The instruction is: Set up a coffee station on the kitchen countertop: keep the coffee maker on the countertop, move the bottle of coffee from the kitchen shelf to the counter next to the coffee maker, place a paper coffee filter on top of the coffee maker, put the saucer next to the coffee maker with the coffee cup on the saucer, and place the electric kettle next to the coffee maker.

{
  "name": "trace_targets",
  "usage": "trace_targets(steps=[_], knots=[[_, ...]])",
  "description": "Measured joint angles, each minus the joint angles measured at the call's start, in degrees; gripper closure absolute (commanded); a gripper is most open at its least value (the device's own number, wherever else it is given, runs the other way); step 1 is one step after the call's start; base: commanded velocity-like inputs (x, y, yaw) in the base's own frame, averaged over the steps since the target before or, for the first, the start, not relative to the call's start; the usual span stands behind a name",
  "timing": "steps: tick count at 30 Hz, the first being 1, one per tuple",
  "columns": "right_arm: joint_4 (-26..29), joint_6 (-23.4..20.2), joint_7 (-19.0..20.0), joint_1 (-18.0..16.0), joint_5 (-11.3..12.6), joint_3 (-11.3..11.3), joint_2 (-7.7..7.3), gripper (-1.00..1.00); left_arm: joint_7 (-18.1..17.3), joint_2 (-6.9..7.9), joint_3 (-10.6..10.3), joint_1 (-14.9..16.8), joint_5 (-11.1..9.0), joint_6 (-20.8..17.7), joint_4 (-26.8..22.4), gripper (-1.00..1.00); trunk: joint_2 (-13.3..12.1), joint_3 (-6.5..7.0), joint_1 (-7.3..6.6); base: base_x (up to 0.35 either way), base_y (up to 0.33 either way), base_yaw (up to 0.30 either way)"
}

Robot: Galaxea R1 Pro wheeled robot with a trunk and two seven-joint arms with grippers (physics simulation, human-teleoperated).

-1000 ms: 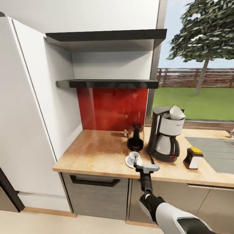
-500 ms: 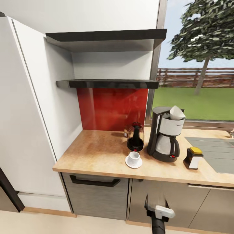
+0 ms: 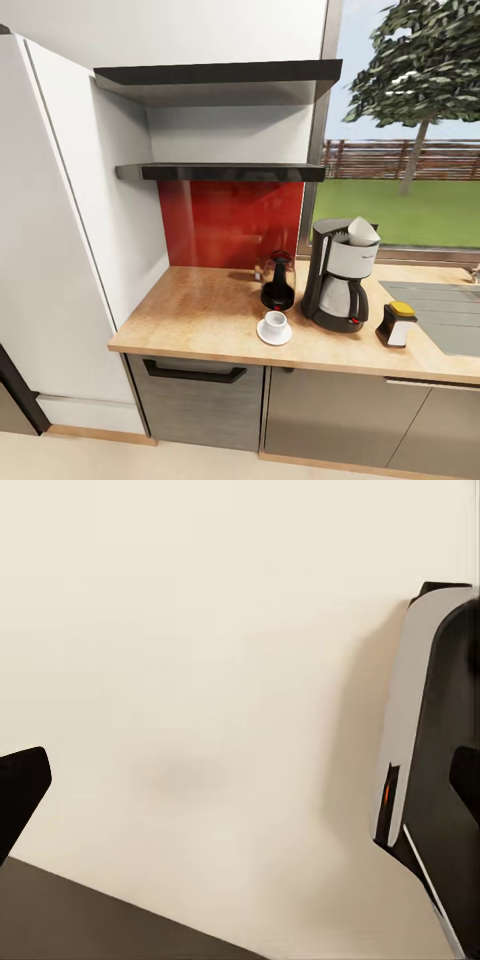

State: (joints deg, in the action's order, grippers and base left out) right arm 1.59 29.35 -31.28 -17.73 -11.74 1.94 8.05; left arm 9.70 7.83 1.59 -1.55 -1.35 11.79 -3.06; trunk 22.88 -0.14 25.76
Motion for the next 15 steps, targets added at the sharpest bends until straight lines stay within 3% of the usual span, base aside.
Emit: trace_targets(steps=[2, 4, 7, 9, 15], knots=[[-0.02, -10.26, 5.08, 0.06, 2.71, 1.15, -0.07, -1.00, 0.01, -0.63, -0.04, -0.04, 0.05, -0.02, 0.06, -1.00, 0.00, 0.00, 0.00, 0.000, 0.000, 0.000], [-0.03, -17.81, 9.89, 0.07, 4.92, 1.75, -0.30, -1.00, 0.03, -1.05, -0.04, -0.06, 0.06, -0.08, 0.19, -1.00, 0.00, 0.00, 0.00, 0.000, 0.000, 0.000], [-0.13, -29.97, 17.34, 0.13, 8.31, 2.24, -1.99, -1.00, 0.09, -1.57, -0.08, -0.07, 0.07, -1.29, 0.66, -1.00, 0.00, 0.00, 0.00, 0.000, 0.000, 0.000], [-0.22, -33.84, 19.14, 0.12, 9.45, 2.31, -2.78, -1.00, 0.08, -1.62, -0.15, -0.07, 0.07, -3.31, 0.76, -1.00, 0.00, 0.00, 0.00, 0.000, 0.000, 0.000], [-0.31, -41.46, 20.87, 1.52, 11.02, 2.41, -3.40, -1.00, 0.41, -1.74, -0.23, -0.05, 0.16, -16.79, 0.88, -1.00, 0.00, 0.00, 0.00, 0.000, 0.000, 0.000]])
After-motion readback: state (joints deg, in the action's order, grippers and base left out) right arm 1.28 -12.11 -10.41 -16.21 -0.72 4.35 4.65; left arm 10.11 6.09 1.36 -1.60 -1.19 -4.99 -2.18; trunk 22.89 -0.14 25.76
